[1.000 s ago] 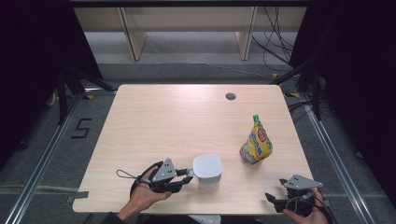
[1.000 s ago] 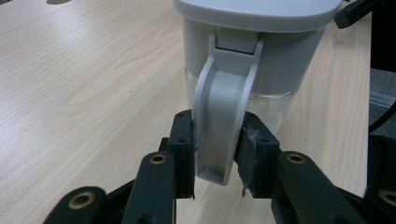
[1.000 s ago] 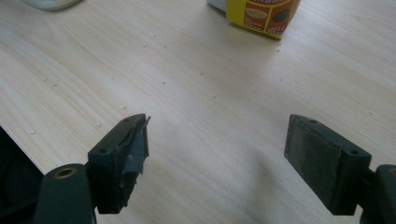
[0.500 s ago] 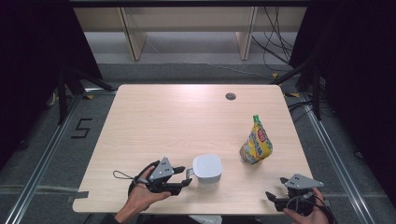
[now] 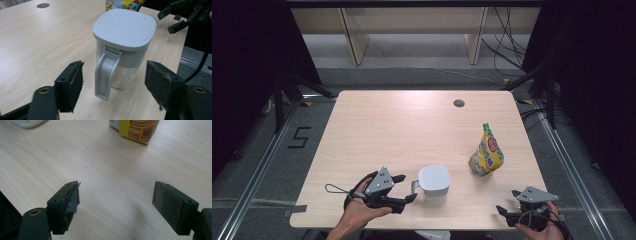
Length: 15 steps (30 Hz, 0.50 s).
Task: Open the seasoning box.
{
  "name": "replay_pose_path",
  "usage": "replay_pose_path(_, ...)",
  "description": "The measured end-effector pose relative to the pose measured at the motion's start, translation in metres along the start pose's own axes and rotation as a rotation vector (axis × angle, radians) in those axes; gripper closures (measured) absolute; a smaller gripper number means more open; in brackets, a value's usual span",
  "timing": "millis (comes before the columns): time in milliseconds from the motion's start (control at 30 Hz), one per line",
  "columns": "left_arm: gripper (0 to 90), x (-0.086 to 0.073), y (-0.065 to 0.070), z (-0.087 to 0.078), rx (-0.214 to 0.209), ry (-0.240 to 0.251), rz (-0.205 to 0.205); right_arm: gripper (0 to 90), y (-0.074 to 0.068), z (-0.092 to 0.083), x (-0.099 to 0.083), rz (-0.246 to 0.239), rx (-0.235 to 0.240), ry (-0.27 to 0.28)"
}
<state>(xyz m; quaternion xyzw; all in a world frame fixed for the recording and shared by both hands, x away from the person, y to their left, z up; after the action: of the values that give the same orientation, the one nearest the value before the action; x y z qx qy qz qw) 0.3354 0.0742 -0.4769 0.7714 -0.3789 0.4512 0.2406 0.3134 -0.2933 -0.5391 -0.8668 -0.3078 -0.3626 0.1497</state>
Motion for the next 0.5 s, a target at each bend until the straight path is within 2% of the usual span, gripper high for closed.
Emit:
replay_pose_path(33, 34.3, 0.001, -0.001, -0.001, 0.004, -0.005, 0.016, 22.7, 0.001, -0.002, -0.001, -0.004, -0.014, -0.010)
replay_pose_path(67, 36.3, 0.002, 0.001, -0.001, 0.007, 0.001, -0.021, 22.4, 0.001, -0.001, -0.001, -0.017, -0.004, 0.001)
replay_pose_path(133, 42.8, 0.004, 0.000, -0.002, 0.014, -0.004, 0.009, 22.4, -0.001, -0.003, 0.000, 0.000, -0.010, 0.004)
replay_pose_path(167, 45.8, 0.005, 0.001, -0.003, 0.019, 0.004, -0.020, 22.3, 0.000, -0.003, 0.001, -0.019, -0.010, 0.007)
replay_pose_path(200, 49.3, 0.006, 0.001, -0.003, 0.022, 0.004, -0.023, 22.2, 0.001, -0.004, 0.001, -0.027, -0.016, 0.008)
replay_pose_path(233, 53.1, 0.007, 0.000, -0.004, 0.026, 0.007, -0.009, 22.1, -0.001, -0.004, 0.001, -0.008, -0.016, 0.005)
replay_pose_path(267, 56.6, 0.008, 0.000, -0.005, 0.027, 0.010, -0.033, 22.1, -0.003, -0.003, 0.001, 0.002, -0.008, 0.006)
replay_pose_path(300, 60.1, 0.009, 0.001, -0.006, 0.030, 0.008, -0.041, 22.2, -0.001, -0.004, 0.002, -0.024, -0.014, 0.005)
replay_pose_path(400, 71.2, 0.016, -0.002, -0.008, 0.031, 0.033, -0.021, 22.3, -0.004, -0.004, 0.002, -0.016, -0.010, 0.006)
replay_pose_path(467, 77.9, 0.019, -0.001, -0.009, 0.036, 0.030, -0.031, 22.3, -0.004, -0.003, 0.003, -0.023, -0.005, 0.007)
replay_pose_path(500, 80.5, 0.021, -0.002, -0.008, 0.033, 0.035, -0.019, 22.3, -0.003, -0.003, 0.003, -0.024, -0.008, 0.011)
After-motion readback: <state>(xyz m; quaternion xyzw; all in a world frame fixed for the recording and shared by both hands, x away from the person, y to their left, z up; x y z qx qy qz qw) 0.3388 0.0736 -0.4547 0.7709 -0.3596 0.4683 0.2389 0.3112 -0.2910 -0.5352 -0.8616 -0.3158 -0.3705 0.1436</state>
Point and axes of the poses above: each handheld gripper's, and its own axes: z roughly forward along the jaws, x roughly out of its top, y roughly to its right, the point moved 6 cm from there along z, roughly forward along the jaws, and after that the axes turned 4 degrees about x, right-handed, at the moved point
